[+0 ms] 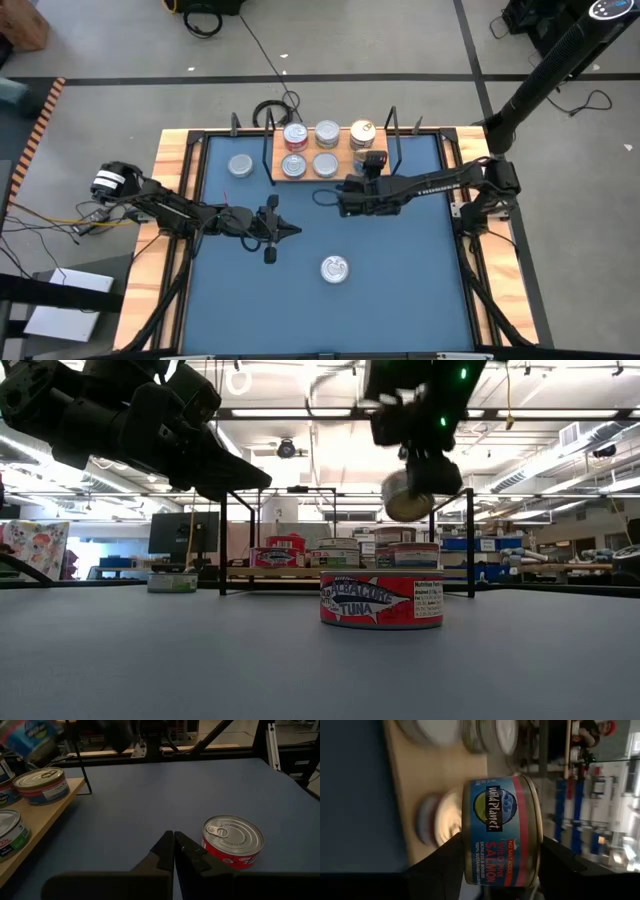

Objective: Stack canned seafood by type on shelf
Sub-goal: Stack the blue tuna can on top of the other blue tuna can on the shelf

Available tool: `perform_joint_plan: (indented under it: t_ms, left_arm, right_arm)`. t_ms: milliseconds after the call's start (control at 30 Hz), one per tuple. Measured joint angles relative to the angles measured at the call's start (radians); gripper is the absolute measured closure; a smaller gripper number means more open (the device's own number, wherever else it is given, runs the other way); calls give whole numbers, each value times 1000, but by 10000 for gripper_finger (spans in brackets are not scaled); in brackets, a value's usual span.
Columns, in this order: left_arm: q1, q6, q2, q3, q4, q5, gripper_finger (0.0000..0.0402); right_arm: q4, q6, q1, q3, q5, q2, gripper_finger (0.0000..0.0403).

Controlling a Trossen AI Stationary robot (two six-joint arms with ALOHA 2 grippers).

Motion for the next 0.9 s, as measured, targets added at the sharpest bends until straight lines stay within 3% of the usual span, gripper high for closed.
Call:
perform_joint_plan:
  t_ms: [300,500,900]
  left_arm:
    - [0,2,0,0,-7,0,387]
    - [0,2,0,0,-27,0,387]
    - [0,-5,0,0,-24,0,387]
  right_arm:
    - [281,-213,-94,-169,51,0,203]
    - [355,-240,-125,-217,52,0,202]
    - [360,-213,-138,-217,41,0,100]
